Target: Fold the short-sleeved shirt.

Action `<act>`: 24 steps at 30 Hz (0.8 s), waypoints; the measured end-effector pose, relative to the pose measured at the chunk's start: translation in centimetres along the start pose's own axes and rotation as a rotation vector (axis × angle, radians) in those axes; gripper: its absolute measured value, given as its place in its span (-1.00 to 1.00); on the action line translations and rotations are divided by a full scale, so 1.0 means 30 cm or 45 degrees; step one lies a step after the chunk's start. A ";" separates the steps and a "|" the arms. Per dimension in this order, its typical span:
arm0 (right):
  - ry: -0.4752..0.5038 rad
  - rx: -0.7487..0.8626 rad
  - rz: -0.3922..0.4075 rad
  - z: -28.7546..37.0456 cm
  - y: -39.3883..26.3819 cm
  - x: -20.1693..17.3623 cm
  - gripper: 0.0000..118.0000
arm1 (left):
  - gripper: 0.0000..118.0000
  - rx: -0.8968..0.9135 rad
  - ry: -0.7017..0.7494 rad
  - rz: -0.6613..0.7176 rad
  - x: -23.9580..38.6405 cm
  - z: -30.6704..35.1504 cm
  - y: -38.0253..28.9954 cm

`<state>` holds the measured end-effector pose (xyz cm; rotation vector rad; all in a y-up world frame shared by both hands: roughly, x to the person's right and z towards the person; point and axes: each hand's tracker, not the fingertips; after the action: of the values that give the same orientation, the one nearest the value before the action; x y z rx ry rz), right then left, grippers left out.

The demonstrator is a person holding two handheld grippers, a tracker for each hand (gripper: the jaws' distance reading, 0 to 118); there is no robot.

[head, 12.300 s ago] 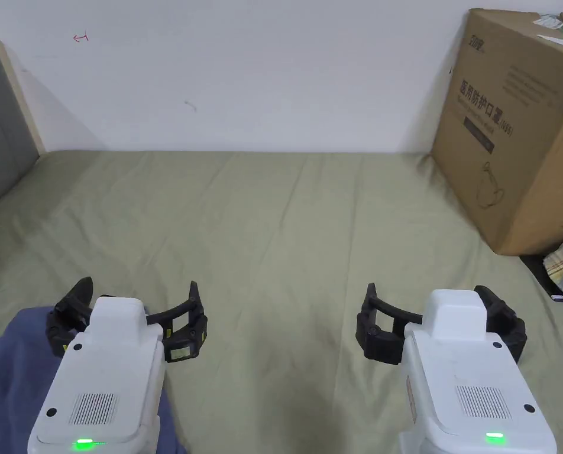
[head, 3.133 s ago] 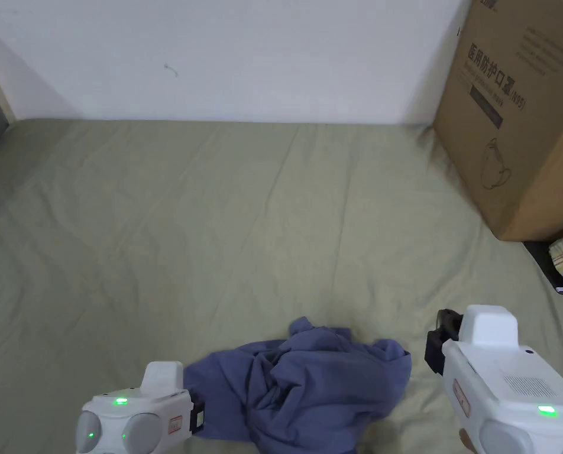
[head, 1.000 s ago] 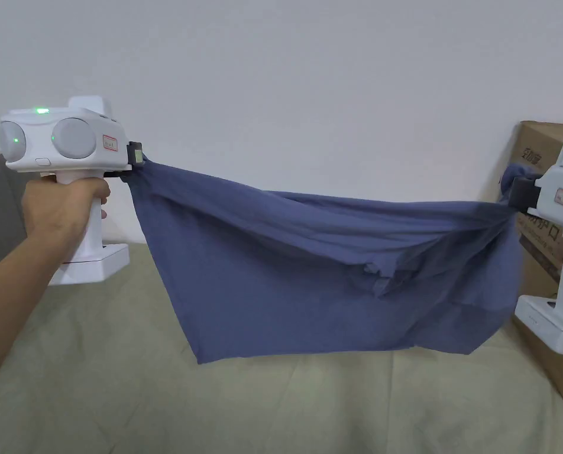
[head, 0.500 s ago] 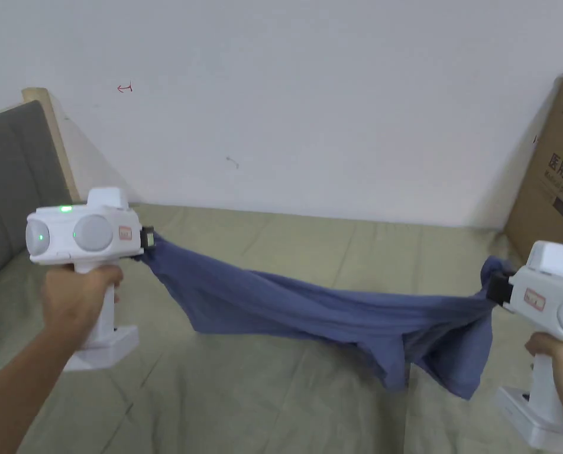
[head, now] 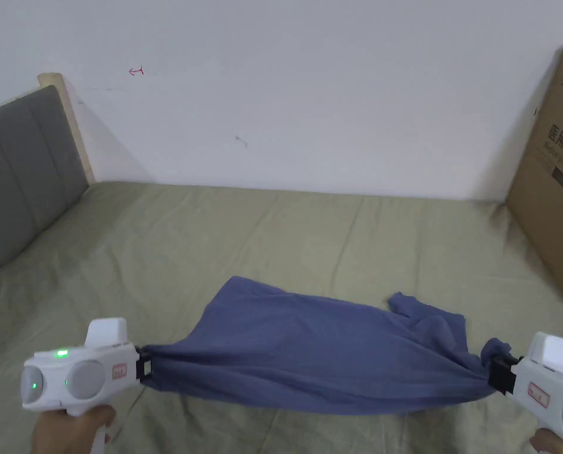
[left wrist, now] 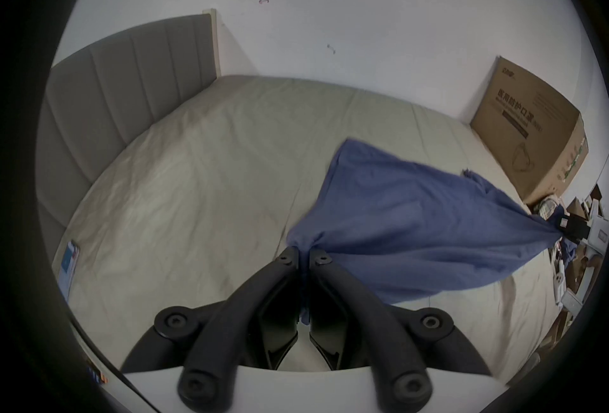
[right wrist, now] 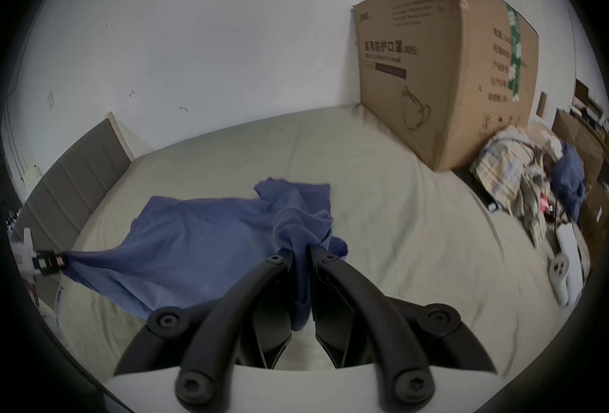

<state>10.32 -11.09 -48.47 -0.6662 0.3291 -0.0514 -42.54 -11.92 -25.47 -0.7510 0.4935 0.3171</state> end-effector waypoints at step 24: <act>-0.067 -0.441 -0.129 0.437 -0.739 0.151 -0.89 | -0.97 -0.269 0.131 0.130 -0.264 0.330 -0.693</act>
<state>20.03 -21.37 -26.49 -1.0258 0.2553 -0.0745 -36.90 -20.03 -3.20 -0.9526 0.6029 0.4324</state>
